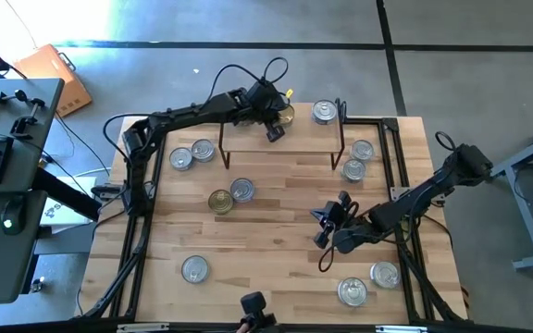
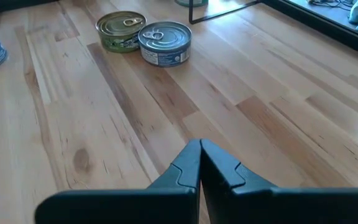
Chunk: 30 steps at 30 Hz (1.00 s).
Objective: Stack canned seafood by type on shelf
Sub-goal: Adjust the tuna cans on the shelf, then put the blue tuna can and aligned with the other blue tuna can on the shelf
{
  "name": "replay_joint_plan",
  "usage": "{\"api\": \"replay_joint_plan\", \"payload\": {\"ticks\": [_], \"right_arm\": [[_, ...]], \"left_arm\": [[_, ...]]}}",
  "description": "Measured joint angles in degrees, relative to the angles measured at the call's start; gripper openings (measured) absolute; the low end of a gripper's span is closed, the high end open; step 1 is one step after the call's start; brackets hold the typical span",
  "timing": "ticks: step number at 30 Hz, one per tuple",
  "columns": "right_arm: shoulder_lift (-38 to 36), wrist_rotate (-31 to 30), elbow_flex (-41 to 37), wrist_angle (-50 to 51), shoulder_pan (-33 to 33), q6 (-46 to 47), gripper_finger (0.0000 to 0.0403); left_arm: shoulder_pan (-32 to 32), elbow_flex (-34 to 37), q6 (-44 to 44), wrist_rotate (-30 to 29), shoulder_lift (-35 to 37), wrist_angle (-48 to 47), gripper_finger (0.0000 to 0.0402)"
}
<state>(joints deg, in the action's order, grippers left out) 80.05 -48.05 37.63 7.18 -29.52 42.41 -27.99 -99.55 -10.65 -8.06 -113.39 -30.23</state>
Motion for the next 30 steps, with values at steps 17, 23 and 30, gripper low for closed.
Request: {"api": "replay_joint_plan", "payload": {"ticks": [17,23,30], "right_arm": [[0.00,10.90,0.02,0.25,0.00,-2.22,0.0000],[0.80,13.58,0.02,0.33,-1.55,-1.90,0.0000],[4.25,10.52,0.02,-0.41,-1.93,-4.24,0.0000]], "left_arm": [[9.73,3.48,-7.69,0.30,10.14,-1.35,0.0000],[18.88,21.07,-4.49,-0.29,21.38,8.57,0.0000],[34.42,45.47,3.63,-3.94,35.82,26.89,0.0000]]}}
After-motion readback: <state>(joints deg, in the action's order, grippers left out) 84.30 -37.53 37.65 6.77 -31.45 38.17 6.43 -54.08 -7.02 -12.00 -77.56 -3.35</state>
